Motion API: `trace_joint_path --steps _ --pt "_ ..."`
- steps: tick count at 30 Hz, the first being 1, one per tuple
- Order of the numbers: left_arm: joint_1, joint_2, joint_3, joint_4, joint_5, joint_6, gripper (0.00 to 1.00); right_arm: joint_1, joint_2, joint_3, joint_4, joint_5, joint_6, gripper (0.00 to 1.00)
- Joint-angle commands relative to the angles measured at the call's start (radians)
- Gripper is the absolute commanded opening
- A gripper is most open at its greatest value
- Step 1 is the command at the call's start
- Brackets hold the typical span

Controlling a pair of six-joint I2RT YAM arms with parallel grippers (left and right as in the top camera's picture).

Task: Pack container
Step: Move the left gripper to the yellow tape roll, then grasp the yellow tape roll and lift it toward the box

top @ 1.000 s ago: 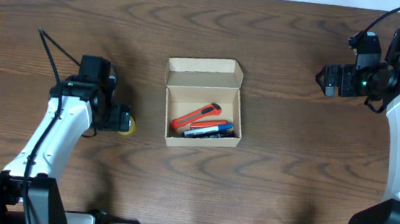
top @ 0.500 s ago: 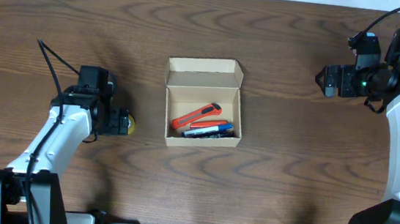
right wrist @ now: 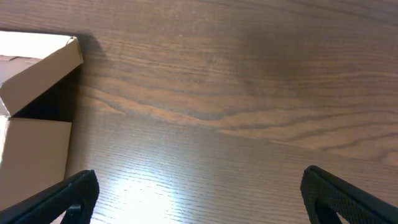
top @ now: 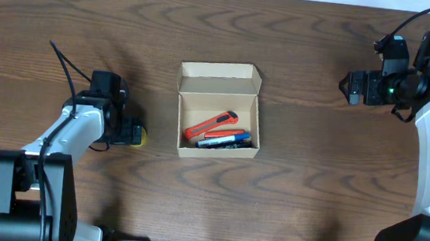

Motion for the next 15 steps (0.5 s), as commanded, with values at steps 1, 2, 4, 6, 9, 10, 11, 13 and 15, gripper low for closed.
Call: trace_joint_path --steps 1,2,4,6,9,10,11,13,15 --pt "0.006 0.034 -0.007 -0.002 0.005 -0.012 0.77 -0.007 0.000 0.008 -0.002 0.004 0.017 0.99" --pt "0.006 0.034 -0.007 -0.002 0.005 -0.012 0.68 -0.007 0.000 0.008 -0.002 0.005 0.017 0.99" --pt "0.006 0.034 -0.007 -0.002 0.019 -0.012 0.43 -0.007 0.000 0.008 -0.003 0.006 0.017 0.99" --pt "0.006 0.034 -0.007 -0.005 0.045 -0.013 0.36 -0.007 0.000 0.008 -0.004 0.007 0.017 0.99" --pt "0.006 0.034 -0.007 -0.006 0.103 -0.013 0.10 -0.007 0.000 0.008 -0.004 0.006 0.017 0.99" --pt "0.006 0.034 -0.007 -0.006 0.119 -0.013 0.06 -0.007 0.000 0.008 -0.004 0.006 0.017 0.99" --pt "0.006 0.034 -0.007 -0.006 0.136 -0.013 0.06 -0.007 0.000 0.008 -0.004 0.006 0.017 0.99" --pt "0.005 0.029 -0.006 -0.014 0.169 -0.013 0.06 -0.007 0.000 0.008 -0.004 0.006 0.017 0.99" --pt "0.005 0.017 -0.002 -0.022 0.193 -0.016 0.06 -0.007 0.000 0.008 -0.004 0.006 0.017 0.99"
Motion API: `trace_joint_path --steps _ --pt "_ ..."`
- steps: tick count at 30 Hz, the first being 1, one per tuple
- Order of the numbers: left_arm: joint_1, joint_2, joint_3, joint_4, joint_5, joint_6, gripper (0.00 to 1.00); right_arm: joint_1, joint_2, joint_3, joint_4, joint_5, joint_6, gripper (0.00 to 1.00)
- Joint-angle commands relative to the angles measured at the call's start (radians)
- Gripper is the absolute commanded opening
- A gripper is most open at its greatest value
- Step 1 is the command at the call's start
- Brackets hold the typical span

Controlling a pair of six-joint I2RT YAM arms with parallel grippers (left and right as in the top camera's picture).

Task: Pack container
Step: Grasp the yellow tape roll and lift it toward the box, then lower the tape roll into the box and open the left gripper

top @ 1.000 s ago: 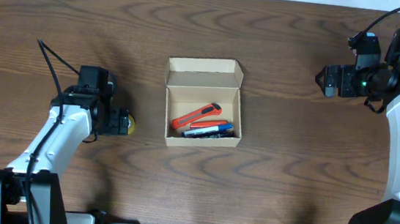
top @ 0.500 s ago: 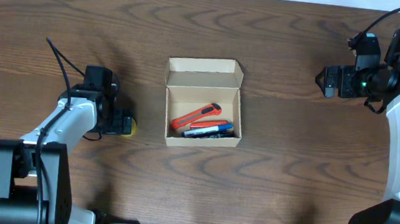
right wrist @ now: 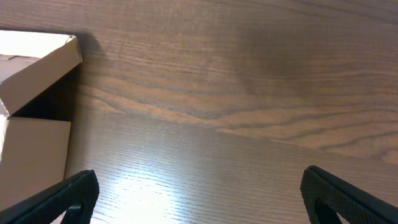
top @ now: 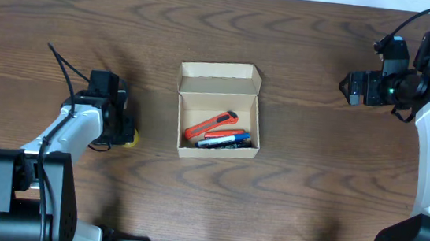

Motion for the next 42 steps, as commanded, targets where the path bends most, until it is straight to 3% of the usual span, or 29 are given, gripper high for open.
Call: trace_joint_path --steps 1,6,11,17,24,28,42 --pt "-0.006 0.002 0.003 -0.026 0.108 -0.007 0.06 -0.007 0.000 0.008 -0.001 0.004 0.016 0.99" --pt "-0.011 -0.082 0.088 -0.124 0.121 0.006 0.06 -0.007 0.000 0.008 0.007 0.004 0.017 0.99" --pt "-0.075 -0.176 0.279 -0.248 0.139 0.140 0.06 -0.007 0.000 0.008 0.013 0.003 0.017 0.99" --pt "-0.247 -0.193 0.514 -0.332 0.143 0.462 0.06 -0.007 0.000 0.008 0.014 0.003 0.017 0.99" --pt "-0.486 -0.185 0.548 -0.324 0.158 0.880 0.06 -0.007 0.000 0.008 0.014 0.004 0.017 0.99" --pt "-0.593 -0.153 0.548 -0.299 0.156 1.054 0.06 -0.007 0.000 0.008 0.015 0.004 0.017 0.99" --pt "-0.625 0.102 0.548 -0.181 0.105 1.070 0.06 -0.007 0.000 0.008 0.014 0.004 0.017 0.99"
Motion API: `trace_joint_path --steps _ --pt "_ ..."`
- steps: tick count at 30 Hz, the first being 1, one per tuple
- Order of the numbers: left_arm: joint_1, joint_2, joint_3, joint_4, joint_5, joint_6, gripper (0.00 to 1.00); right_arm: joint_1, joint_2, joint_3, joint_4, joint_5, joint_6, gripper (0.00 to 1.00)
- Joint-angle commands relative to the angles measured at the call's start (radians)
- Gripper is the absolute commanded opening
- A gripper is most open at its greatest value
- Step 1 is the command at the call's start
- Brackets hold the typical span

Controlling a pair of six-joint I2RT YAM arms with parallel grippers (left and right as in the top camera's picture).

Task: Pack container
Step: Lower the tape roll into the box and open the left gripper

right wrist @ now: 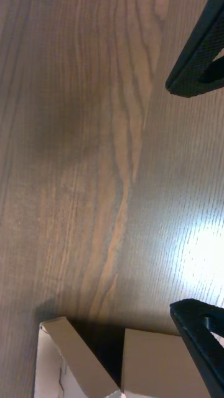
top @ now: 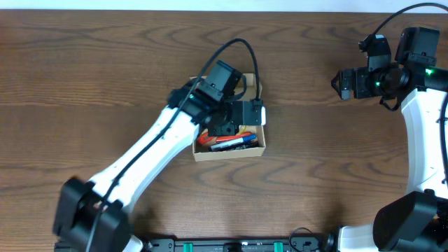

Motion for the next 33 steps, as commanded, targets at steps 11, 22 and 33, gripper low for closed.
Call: trace_joint_path --steps 11,22,33 --pt "0.033 0.212 0.009 -0.024 -0.021 -0.044 0.09 -0.007 0.000 0.008 -0.001 0.003 0.017 0.99" --pt "0.034 0.214 0.019 -0.033 -0.035 -0.111 0.51 -0.007 0.000 0.008 -0.001 0.003 0.017 0.99" --pt "0.039 0.085 0.285 -0.170 -0.238 -0.317 0.70 -0.006 0.000 0.008 0.058 -0.002 0.082 0.99"
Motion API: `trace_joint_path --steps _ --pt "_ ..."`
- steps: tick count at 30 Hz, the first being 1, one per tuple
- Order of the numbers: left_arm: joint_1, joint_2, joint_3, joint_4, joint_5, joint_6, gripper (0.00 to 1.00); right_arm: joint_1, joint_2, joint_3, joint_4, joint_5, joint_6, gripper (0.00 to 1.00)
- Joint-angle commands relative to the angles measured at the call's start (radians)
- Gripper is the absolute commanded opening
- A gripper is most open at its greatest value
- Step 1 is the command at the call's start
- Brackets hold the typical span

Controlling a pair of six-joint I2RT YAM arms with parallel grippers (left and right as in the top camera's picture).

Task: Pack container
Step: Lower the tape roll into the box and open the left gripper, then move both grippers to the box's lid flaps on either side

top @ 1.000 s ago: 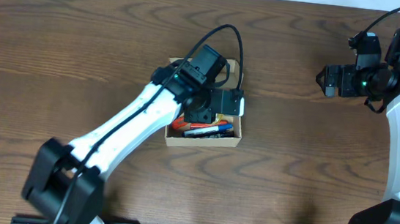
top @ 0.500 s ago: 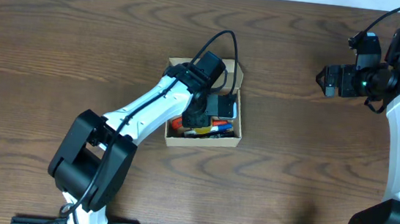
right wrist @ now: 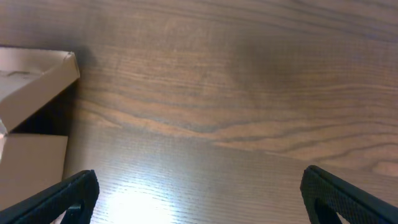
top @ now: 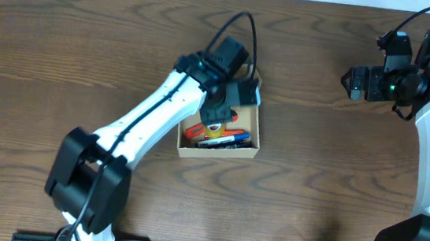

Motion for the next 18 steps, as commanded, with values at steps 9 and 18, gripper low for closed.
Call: trace_joint_path --steps 9,18 --pt "0.148 -0.153 0.130 -0.145 -0.142 -0.506 0.06 0.025 0.012 0.007 -0.002 -0.027 0.199 0.01" --pt "0.406 -0.148 0.055 -0.233 0.162 -0.611 0.06 0.097 0.144 0.005 -0.035 -0.089 0.319 0.01"
